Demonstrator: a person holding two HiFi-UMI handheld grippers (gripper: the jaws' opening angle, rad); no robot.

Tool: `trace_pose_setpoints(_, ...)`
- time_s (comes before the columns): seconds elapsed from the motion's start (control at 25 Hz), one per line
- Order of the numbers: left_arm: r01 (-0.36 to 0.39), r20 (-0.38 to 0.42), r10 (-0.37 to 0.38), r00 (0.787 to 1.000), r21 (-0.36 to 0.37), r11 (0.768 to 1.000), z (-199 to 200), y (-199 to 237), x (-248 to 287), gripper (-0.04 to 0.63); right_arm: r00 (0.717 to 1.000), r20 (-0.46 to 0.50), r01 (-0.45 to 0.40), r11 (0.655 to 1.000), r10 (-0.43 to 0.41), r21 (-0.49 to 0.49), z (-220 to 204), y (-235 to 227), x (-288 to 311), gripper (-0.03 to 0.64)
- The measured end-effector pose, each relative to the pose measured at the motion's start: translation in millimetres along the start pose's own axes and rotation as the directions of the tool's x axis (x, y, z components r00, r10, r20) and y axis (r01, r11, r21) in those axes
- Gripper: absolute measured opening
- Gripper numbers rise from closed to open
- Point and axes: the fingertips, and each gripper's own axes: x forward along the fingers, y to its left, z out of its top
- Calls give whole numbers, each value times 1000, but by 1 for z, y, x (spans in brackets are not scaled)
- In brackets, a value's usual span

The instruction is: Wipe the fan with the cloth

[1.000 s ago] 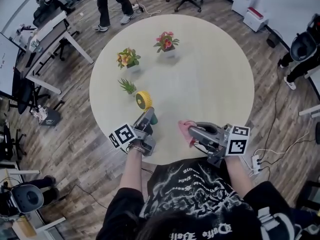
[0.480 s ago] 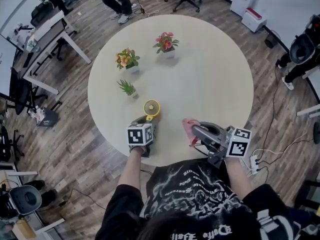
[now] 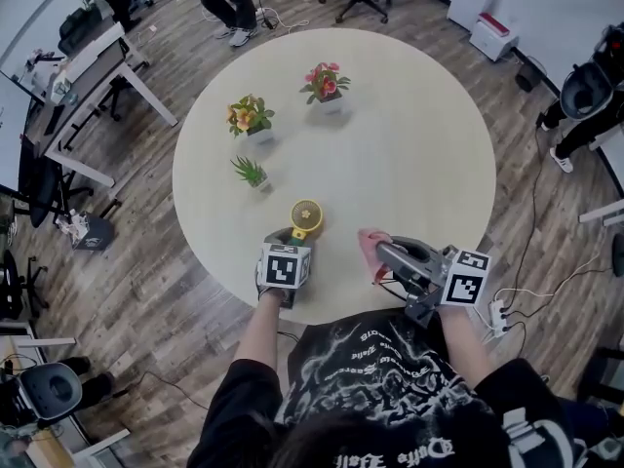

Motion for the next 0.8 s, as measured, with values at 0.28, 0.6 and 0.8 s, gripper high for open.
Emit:
trace_pose_setpoints(0.28,49,119,-35,992,-119,992,16,-5,-18,314,994,69,82,996,-79,-38,15,-10,-6,49)
trace_pose_setpoints(0.6,85,271,-47,962,-132,988,41,-17,-57,328,957,203,238,959,-206,-152,48,-22,-17,49)
trace_pose_setpoints(0.8,89,385,-36,922,-120,989,69,-34,-88,328,920,254,362,896,-298,-257,62,-28,-23,51)
